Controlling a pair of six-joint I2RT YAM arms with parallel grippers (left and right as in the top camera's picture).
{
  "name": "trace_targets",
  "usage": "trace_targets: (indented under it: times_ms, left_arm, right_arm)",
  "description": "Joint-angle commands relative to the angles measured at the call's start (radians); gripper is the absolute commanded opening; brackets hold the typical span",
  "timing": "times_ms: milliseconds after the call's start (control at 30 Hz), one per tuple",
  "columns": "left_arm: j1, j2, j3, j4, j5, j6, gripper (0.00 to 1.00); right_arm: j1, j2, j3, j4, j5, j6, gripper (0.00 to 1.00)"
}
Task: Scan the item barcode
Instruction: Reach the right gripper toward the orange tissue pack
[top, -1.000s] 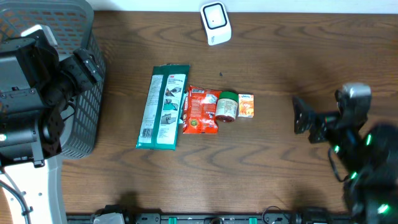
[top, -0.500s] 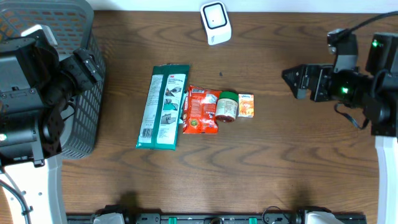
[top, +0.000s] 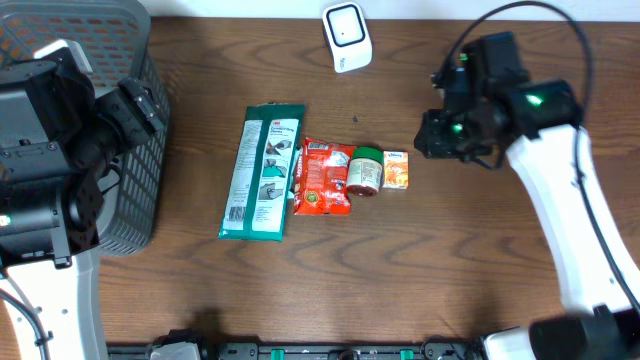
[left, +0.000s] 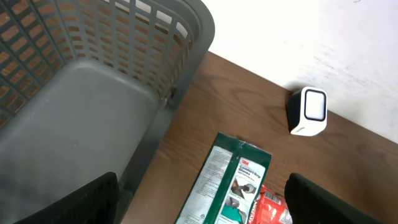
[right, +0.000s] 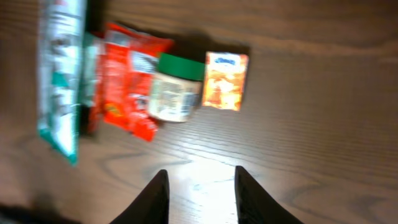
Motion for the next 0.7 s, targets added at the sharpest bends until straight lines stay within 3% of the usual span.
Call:
trace_targets:
  times_ms: [0,200,467,667]
  left_arm:
    - [0.004,0.002,0.0,-0.002,0.006,0.009,0.85]
    - [0.004,0.002,0.0,-0.002,0.006,0.009,0.85]
    - [0.004,0.002,0.0,-0.002,0.006,0.009,0.85]
    - [0.004,0.002,0.0,-0.002,0.006,0.009,0.85]
  right_arm:
    - [-0.003,0.076,0.014,0.004,0.061,0.029,0.27]
    - [-0.035,0.222,0.015,0.036,0.044,0.015,0.27]
    - [-0.177,0.389,0.014,0.099,-0.292,-0.17,0.27]
    - [-0.224,0.464,0.014,0.122,-0.352,-0.193,0.27]
